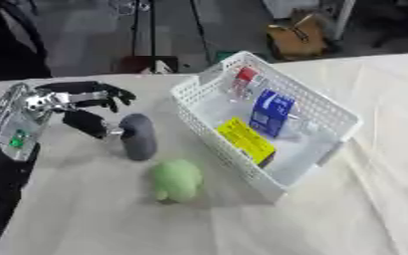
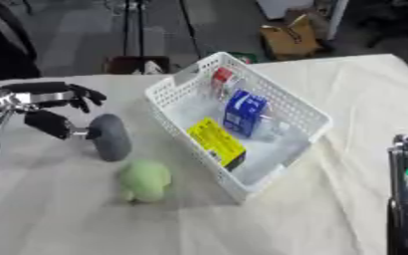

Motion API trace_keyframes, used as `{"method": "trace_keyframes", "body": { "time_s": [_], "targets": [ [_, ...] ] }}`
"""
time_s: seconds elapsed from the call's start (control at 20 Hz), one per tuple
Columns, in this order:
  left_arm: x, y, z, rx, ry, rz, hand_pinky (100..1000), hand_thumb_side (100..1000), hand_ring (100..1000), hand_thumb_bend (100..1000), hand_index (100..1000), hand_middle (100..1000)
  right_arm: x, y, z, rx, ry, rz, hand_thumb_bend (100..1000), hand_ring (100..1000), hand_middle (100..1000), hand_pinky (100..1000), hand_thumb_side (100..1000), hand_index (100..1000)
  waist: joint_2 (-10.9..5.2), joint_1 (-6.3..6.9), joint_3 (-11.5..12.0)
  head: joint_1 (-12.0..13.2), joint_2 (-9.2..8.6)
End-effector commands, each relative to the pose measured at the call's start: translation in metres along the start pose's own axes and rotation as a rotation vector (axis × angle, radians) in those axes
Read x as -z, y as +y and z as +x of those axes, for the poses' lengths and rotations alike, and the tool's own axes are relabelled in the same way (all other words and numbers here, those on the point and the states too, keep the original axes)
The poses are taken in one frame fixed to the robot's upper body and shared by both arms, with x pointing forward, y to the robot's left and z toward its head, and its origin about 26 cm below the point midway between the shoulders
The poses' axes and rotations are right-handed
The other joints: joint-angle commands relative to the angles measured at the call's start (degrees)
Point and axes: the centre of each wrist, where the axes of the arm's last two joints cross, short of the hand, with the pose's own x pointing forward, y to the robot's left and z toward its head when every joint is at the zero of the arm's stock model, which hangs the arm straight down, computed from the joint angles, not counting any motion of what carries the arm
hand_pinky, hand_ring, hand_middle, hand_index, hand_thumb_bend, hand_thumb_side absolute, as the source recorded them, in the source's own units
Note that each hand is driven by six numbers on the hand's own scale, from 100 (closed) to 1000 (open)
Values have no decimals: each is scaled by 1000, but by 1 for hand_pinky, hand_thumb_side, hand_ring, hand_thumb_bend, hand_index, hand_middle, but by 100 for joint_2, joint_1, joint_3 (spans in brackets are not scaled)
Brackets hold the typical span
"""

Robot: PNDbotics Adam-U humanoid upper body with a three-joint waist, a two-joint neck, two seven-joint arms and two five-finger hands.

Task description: Pick up objects on the table and place them in the box.

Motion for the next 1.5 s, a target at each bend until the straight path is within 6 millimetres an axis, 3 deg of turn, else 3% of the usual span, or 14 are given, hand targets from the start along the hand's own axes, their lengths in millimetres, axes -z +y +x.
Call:
{"method": "trace_keyframes", "body": {
  "time_s": [0.05,0.85,1.5],
  "targets": [
    [-8,10,-3,47,-23,-24,864,641,800,431,990,870,9,-1,3,10,-35,-11,100,716,591,790,955,798,-97,-6,-6,-19,-70],
    [4,-15,-30,-89,-29,-89,893,716,809,495,1000,883,9,-1,3,13,-31,-15,100,715,585,789,951,798,-70,8,-51,-15,-72],
    [5,-14,-32,-112,-31,-82,893,746,801,490,999,876,10,-1,3,16,-28,-20,100,715,580,788,947,796,-24,12,-80,3,-99]
  ]
}}
